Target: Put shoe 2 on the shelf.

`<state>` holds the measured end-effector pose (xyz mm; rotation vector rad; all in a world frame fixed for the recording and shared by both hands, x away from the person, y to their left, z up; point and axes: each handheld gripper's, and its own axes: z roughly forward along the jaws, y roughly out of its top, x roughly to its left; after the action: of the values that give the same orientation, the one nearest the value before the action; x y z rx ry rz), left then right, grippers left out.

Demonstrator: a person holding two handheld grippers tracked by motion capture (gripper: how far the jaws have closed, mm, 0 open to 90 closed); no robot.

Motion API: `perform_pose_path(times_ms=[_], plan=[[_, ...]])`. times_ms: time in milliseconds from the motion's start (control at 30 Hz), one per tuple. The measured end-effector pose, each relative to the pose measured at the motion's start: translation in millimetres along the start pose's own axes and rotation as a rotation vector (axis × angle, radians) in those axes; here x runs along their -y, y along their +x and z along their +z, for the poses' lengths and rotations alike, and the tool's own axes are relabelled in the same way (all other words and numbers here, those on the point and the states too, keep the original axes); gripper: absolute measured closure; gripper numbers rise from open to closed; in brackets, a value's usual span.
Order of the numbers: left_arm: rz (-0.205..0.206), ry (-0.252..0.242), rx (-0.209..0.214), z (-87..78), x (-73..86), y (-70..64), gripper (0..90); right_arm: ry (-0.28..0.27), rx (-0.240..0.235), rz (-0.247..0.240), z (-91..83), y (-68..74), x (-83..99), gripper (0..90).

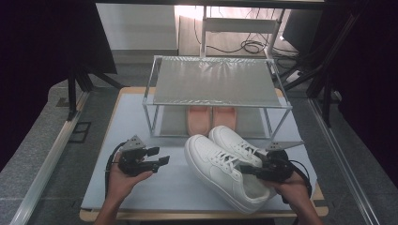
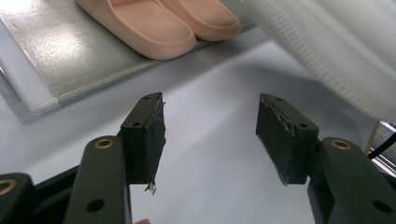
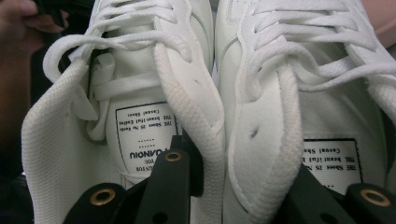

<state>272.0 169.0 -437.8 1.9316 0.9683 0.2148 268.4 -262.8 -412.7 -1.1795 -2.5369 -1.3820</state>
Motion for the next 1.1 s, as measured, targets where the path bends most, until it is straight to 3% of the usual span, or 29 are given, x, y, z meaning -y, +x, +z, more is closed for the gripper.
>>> perform_pose_path(times_ms=[167,367,700,900,1100], plan=[[-0.002,0.001,-0.001,0.2,0.0,0.4,42.8,-0.052,-0.034,0.019,-15.1,-2.0,0.6,78.9],[0.001,0.004,-0.001,1.5,0.1,0.2,42.8,-0.094,-0.006,0.01,-33.4,-2.4,-2.5,78.9],[-0.001,0.011,0.002,3.8,0.4,0.4,42.8,-0.159,-0.009,0.008,-59.9,-3.3,-4.6,79.0],[-0.003,0.008,0.001,3.7,0.5,1.1,42.8,-0.209,-0.05,0.006,-77.2,-3.2,-10.7,79.0],[-0.002,0.011,0.003,4.7,0.6,0.4,42.8,-0.266,-0.077,0.002,-98.8,-3.3,-28.0,79.0]])
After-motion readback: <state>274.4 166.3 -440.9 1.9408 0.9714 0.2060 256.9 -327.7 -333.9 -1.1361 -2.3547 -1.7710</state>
